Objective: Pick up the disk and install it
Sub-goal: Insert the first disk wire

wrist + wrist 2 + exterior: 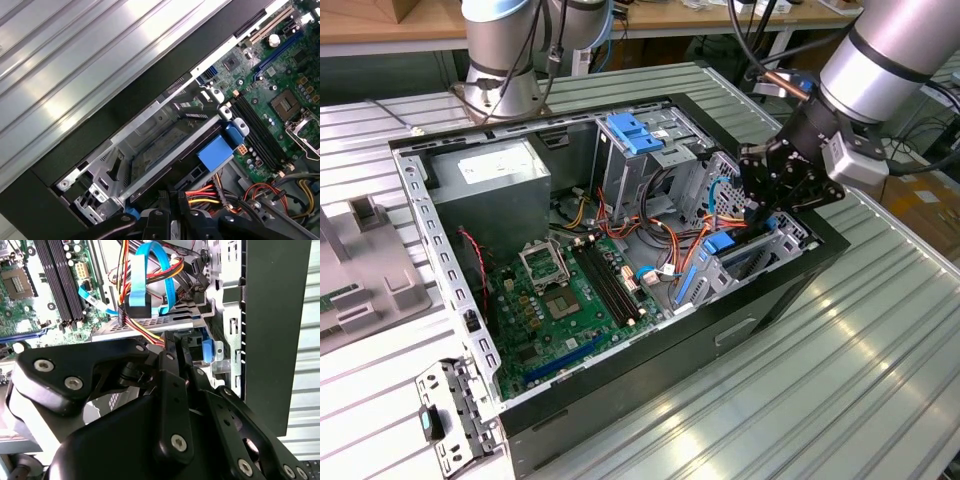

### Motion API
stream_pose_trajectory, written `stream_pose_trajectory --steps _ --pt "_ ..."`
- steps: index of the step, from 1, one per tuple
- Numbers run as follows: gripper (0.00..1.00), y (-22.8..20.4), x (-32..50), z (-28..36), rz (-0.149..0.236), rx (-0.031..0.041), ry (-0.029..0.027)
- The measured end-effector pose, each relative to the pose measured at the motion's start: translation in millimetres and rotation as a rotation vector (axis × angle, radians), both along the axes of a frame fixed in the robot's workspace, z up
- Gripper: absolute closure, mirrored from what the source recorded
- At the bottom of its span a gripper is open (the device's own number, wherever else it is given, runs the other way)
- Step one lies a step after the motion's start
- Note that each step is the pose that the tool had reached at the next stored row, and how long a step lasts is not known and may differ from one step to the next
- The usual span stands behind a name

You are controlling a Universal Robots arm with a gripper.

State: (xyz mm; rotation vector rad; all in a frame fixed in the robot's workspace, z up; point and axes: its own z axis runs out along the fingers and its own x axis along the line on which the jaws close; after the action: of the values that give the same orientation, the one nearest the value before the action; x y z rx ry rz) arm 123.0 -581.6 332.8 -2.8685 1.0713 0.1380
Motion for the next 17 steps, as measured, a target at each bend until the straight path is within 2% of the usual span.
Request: stream_pose_trajectory --steps 3,6,9,12,17 --pt "0.83 0.2 0.0 1.0 -0.007 -0.0006 -0.0001" --pt "0.83 -0.2 0.0 4.7 -0.010 0.0033 -0.0001" --pt "0.83 -0.4 0.0 10.9 -0.012 0.0127 -0.0001" --pt "0.83 -0.3 0.0 17.2 -0.012 0.0142 -0.0001" --pt "0.83 -0.3 0.1 17.8 -0.014 0.0141 0.0000"
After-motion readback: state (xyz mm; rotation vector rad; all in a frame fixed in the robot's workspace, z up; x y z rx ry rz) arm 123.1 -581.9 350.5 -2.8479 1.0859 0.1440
